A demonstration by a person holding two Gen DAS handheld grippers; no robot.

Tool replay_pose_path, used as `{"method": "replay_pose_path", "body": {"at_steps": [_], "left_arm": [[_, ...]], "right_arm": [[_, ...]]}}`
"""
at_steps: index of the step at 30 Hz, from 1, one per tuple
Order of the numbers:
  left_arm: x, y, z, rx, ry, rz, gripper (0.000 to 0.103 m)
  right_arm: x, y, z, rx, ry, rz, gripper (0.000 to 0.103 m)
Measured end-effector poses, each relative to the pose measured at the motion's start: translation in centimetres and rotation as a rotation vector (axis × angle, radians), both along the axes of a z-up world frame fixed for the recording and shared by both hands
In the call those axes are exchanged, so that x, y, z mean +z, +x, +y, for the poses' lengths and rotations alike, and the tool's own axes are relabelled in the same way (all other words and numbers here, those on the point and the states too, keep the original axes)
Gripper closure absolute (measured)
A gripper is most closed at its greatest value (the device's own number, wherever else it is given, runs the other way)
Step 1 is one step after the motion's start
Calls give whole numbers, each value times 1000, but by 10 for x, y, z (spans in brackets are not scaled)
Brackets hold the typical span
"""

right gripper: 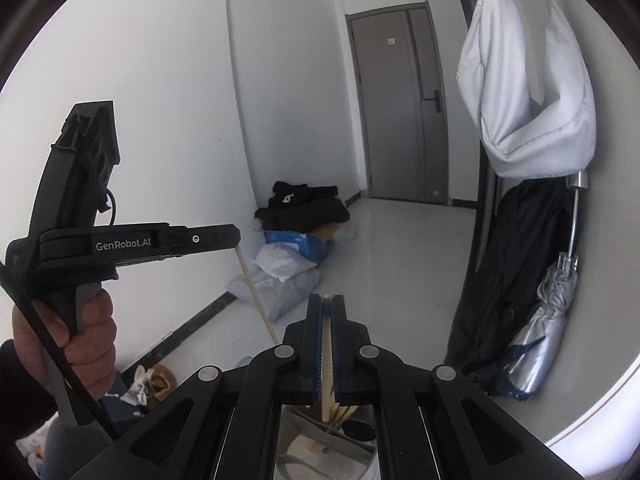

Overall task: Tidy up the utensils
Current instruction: 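Open both grippers to release the chopsticks into the holder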

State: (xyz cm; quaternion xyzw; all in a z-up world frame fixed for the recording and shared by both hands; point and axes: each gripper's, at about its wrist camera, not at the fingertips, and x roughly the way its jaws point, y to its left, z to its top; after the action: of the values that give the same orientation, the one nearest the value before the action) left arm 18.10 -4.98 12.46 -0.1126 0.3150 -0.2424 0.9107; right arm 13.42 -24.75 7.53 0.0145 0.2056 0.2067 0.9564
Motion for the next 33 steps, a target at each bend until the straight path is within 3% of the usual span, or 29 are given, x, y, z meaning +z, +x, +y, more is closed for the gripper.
{"method": "replay_pose_path", "body": {"at_steps": [5,12,19,26,33], "left_arm": [[-13,-2,-17,-19,112,-1,103],[-29,-2,-21,-41,102,40,103],[-29,-5,-21,-54,92,35,102],[-33,-4,-28,-70,108,39,102],[-49,-5,-29,-101,86,108,102]], "right_arm": [[-11,4,-2,16,-1,38,100],[-35,14,-4,28,27,100,100],[-40,16,-1,37,48,91,99],[-48,18,7,42,5,91,100],[-69,26,4,38,9,159,100]]}}
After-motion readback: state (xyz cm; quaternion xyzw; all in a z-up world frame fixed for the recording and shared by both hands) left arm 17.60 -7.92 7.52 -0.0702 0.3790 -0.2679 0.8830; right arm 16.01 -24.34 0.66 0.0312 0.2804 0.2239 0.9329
